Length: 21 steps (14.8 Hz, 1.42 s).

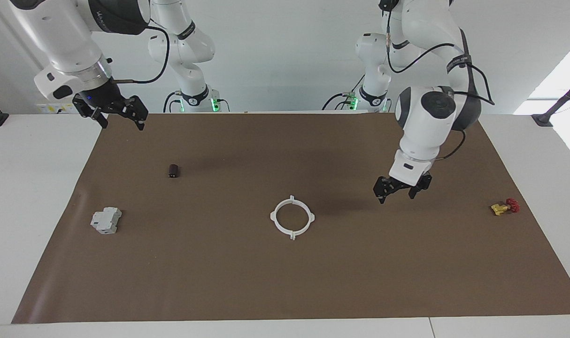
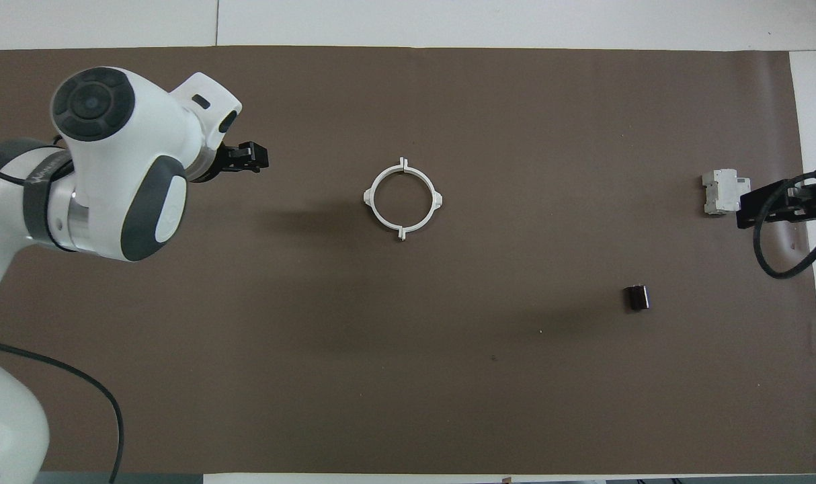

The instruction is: Assemble drain pipe with both arms

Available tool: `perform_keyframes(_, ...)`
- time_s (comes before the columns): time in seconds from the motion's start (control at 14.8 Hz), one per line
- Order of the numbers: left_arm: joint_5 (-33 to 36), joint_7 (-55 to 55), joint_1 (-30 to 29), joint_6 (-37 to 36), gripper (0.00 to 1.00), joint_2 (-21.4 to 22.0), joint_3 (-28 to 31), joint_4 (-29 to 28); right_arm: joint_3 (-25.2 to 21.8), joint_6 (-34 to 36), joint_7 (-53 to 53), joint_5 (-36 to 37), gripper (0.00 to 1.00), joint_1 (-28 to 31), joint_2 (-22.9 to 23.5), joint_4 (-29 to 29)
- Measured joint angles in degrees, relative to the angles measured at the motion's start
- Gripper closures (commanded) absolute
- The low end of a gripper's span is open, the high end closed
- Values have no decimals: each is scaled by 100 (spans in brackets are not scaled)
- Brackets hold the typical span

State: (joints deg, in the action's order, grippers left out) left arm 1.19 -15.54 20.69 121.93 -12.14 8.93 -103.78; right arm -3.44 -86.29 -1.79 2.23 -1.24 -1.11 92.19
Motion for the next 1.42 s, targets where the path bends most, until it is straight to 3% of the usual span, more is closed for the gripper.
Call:
perform_keyframes(0.61, -197, 1455, -1438, -1023, 0, 878, 5, -113, 0, -9, 0, 0, 0, 0, 0, 0)
perform_keyframes(0.95, -221, 1700, -1668, -1807, 0, 1370, 6, -46, 1, -13, 0, 0, 0, -1, 0, -3)
perform_keyframes(1.42, -222, 1848, -1799, -2712, 0, 1366, 5, 688, 1, -15, 0, 0, 0, -1, 0, -13)
